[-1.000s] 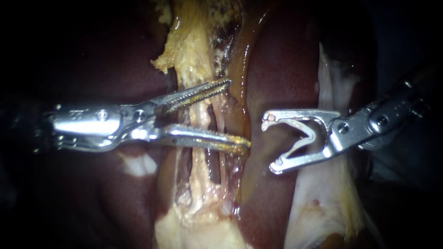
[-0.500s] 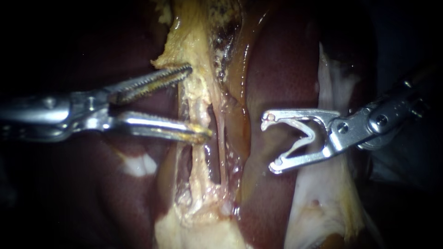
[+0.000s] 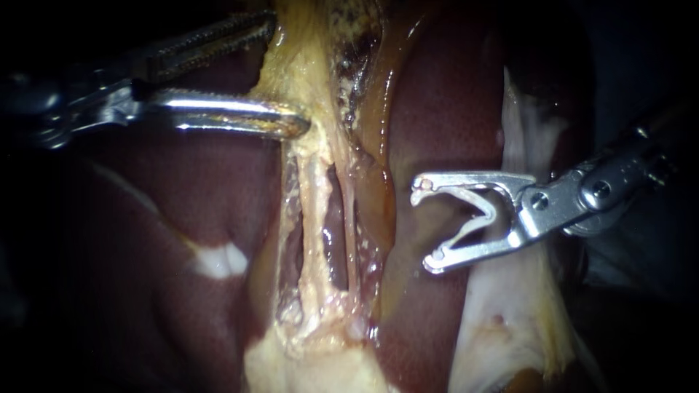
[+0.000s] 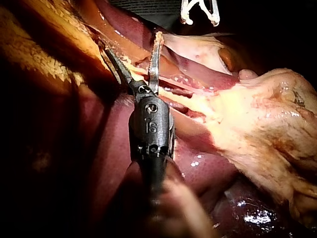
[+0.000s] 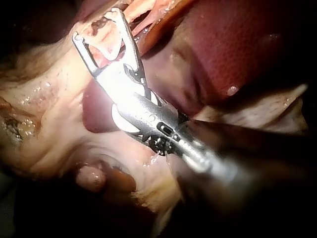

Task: Grabbing gallbladder

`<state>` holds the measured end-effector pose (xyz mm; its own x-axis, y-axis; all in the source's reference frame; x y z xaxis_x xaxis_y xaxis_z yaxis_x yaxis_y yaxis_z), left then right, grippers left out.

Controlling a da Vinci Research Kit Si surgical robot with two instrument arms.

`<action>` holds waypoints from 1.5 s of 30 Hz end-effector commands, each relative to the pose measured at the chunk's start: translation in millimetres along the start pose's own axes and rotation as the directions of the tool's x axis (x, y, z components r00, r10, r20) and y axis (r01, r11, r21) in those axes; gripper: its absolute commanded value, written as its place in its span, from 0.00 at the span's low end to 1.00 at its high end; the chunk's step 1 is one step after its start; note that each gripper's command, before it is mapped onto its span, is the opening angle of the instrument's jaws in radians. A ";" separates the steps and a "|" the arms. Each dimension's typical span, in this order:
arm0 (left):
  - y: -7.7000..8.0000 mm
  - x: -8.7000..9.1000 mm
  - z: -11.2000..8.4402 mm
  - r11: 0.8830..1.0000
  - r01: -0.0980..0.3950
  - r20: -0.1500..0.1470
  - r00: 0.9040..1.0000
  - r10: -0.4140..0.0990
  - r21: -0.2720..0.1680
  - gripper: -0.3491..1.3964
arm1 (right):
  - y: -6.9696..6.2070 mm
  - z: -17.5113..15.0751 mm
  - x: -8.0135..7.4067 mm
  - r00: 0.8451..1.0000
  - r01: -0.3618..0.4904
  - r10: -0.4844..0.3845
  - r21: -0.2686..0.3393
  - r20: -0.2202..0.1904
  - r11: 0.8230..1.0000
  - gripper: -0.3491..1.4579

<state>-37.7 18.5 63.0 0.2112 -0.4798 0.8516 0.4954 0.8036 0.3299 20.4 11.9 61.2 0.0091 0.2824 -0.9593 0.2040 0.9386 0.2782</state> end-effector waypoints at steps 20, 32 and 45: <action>-0.1 5.1 1.5 0.990 0.112 -0.132 0.984 -0.122 -0.084 0.60 | 0.0 0.0 0.0 1.000 0.000 0.000 0.000 0.000 1.000 0.46; 0.2 5.8 2.6 0.980 0.178 -0.157 0.969 -0.191 -0.092 0.53 | -0.1 0.1 0.1 1.000 0.000 0.000 0.001 0.000 1.000 0.46; 0.9 6.3 2.2 0.967 0.233 -0.163 0.955 -0.247 -0.101 0.43 | -0.1 0.1 0.1 1.000 0.000 0.000 0.001 0.000 1.000 0.46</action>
<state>-37.8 17.0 69.6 0.2161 -0.7152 0.6647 0.6141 0.6289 0.4769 20.5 11.8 61.1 0.0090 0.2821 -0.9593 0.2046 0.9386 0.2779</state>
